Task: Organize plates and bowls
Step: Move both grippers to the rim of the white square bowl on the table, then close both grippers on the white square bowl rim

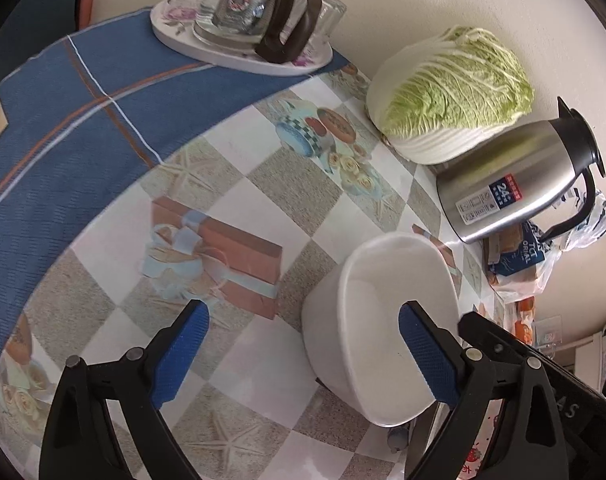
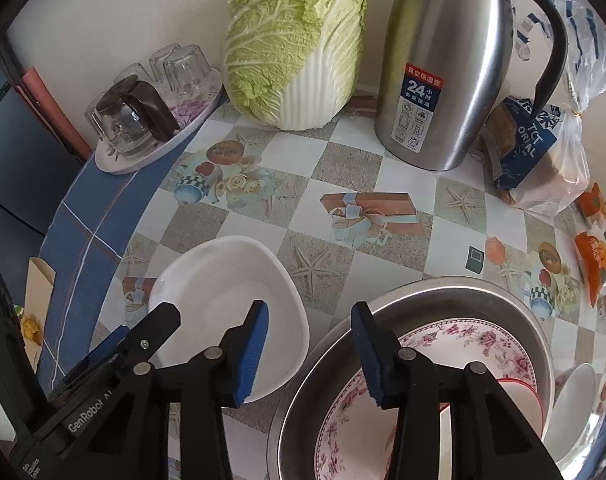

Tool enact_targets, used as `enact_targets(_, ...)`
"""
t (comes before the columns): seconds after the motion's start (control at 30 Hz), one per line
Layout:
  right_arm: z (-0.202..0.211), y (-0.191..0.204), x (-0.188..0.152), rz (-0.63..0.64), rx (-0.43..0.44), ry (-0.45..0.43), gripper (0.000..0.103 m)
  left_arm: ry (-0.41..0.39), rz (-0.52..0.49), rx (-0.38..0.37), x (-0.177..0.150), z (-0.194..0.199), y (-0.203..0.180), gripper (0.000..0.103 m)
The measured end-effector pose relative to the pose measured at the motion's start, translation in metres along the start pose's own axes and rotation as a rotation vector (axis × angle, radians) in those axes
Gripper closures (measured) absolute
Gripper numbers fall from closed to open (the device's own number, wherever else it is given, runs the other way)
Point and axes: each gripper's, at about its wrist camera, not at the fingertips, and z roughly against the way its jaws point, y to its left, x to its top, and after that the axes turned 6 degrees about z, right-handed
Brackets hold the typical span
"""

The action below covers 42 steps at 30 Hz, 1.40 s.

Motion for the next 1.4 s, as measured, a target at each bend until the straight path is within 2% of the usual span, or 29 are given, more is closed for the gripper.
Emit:
enact_targets(0.03,-0.004,0.001,0.0,0.008,-0.003,0.008,0.067,0.007,0.002,-0.002,-0.001,-0.003,-0.001,0.012)
enact_targets(0.17,-0.014,0.0,0.002,0.012,-0.017,0.023,0.071,0.034,-0.002,-0.009,-0.003,-0.012,-0.004,0.025)
enact_targets(0.23,-0.016,0.001,0.003,0.017,-0.016,0.024,0.078,0.043,0.009,-0.012,-0.003,-0.015,-0.004,0.034)
enact_targets(0.47,-0.023,0.008,0.009,0.052,-0.02,0.03,0.083,0.051,0.05,-0.055,-0.002,-0.019,-0.001,0.036)
enact_targets(0.63,-0.03,0.012,0.01,0.06,-0.014,0.037,0.089,0.065,0.05,-0.07,0.0,-0.022,-0.001,0.053)
enact_targets(0.73,-0.033,0.013,0.01,0.064,-0.017,0.039,0.089,0.07,0.055,-0.081,0.001,-0.025,-0.001,0.06)
enact_targets(1.2,-0.04,0.013,0.012,0.059,-0.016,0.052,0.088,0.067,0.055,-0.094,0.002,-0.026,-0.003,0.063)
enact_targets(1.4,-0.042,0.013,0.011,0.051,-0.018,0.054,0.088,0.062,0.061,-0.08,0.002,-0.026,0.002,0.074)
